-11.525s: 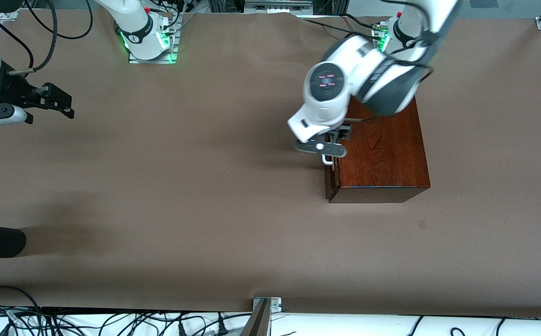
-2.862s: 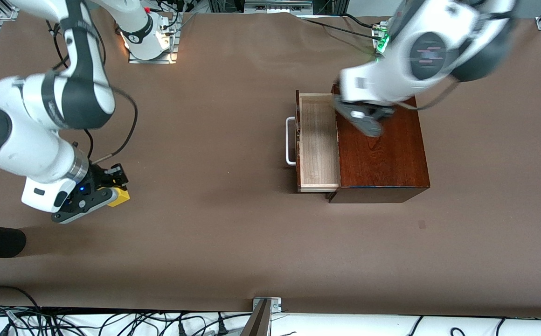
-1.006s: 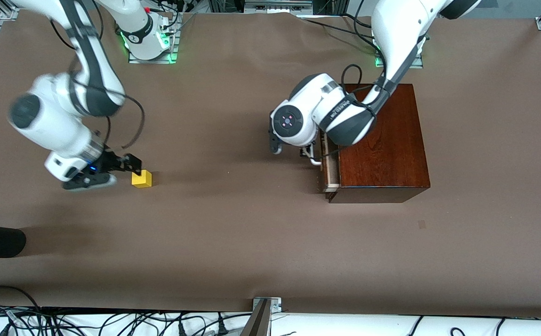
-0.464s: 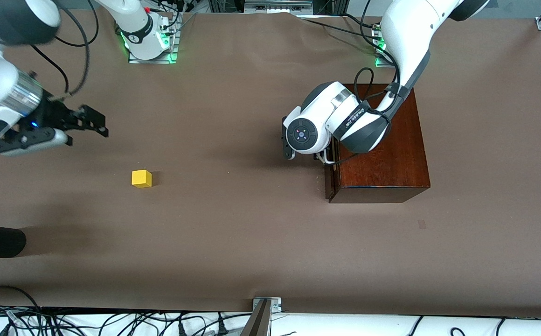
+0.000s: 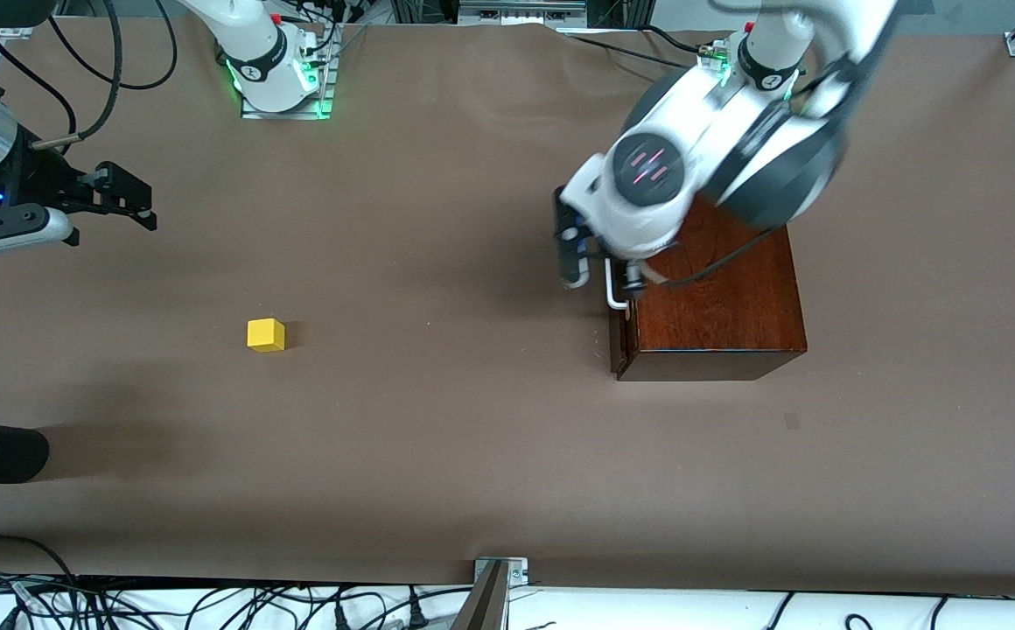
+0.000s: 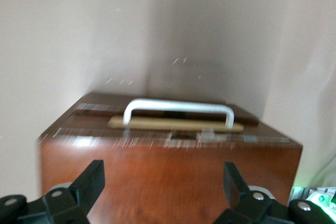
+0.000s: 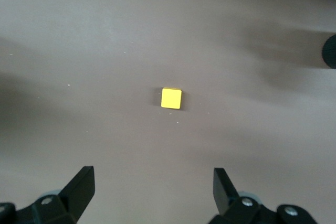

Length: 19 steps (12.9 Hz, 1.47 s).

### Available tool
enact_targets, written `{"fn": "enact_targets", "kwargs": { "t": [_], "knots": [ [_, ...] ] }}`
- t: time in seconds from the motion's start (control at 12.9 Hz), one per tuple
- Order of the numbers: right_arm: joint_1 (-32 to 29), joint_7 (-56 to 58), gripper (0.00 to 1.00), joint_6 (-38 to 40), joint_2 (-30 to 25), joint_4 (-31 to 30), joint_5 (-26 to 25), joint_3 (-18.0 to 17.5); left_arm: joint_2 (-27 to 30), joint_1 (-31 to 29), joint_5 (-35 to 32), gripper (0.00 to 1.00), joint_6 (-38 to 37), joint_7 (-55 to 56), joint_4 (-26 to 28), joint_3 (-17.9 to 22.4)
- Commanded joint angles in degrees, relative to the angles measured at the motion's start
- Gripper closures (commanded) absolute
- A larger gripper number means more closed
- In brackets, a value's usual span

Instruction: Open drawer, take yellow block, close drawer

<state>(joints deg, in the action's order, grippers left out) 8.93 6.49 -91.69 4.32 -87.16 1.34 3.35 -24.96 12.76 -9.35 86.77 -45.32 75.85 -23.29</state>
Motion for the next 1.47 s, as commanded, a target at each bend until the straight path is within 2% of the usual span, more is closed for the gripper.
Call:
{"fn": "enact_targets", "kwargs": {
  "t": [0.0, 0.15, 0.31, 0.46, 0.62, 0.7, 0.77, 0.93, 1.08, 1.39],
  "knots": [
    [-0.58, -0.69, 0.0, 1.43, 0.95, 1.9, -2.13, -0.19, 2.02, -6.5, -0.22, 0.0, -6.23, -0.99, -3.76, 0.17],
    [-0.23, -0.78, 0.0, 1.43, 0.95, 1.82, -6.33, -0.88, 1.58, -10.98, -2.78, 0.0, -6.01, -0.47, -7.29, 2.88],
    [-0.4, -0.78, 0.0, 1.52, 1.04, 1.9, -6.8, -0.28, 3.67, -10.74, -2.35, 0.0, -2.5, 0.06, -6.43, 8.67],
    [-0.32, -1.91, 0.0, 1.61, 0.95, 1.9, -4.52, -0.8, 9.46, -10.82, -2.26, 0.0, 2.85, 7.74, 0.05, 11.4],
    [-0.05, -5.25, 0.0, 1.96, 0.86, 1.9, -4.15, -1.15, 15.62, -10.74, -1.9, 0.0, 3.93, 20.82, 7.44, 13.96],
    [-0.05, -6.39, 0.0, 1.96, 0.86, 1.9, -4.15, -1.24, 16.86, -10.91, -1.82, 0.0, 4.28, 26.98, 9.04, 14.84],
    [0.21, -7.1, 0.0, 2.04, 0.78, 1.9, -4.07, -1.24, 17.92, -10.65, 0.01, 0.0, 4.37, 30.78, 9.66, 17.72],
    [0.47, -9.2, 0.0, 3.36, 0.69, 1.9, -4.06, -1.94, 21.95, -5.75, 4.32, 0.0, 7.25, 35.81, 15.44, 25.8],
    [0.48, -9.65, 0.0, 3.36, 0.69, 1.9, -4.15, -1.77, 23.98, -6.08, 7.49, 0.0, 9.38, 36.71, 18.89, 26.63],
    [0.48, -9.83, 0.0, 3.19, 0.69, 1.9, -4.15, -1.94, 25.31, -8.71, 7.59, 0.0, 9.21, 41.19, 20.65, 24.0]
  ]
}}
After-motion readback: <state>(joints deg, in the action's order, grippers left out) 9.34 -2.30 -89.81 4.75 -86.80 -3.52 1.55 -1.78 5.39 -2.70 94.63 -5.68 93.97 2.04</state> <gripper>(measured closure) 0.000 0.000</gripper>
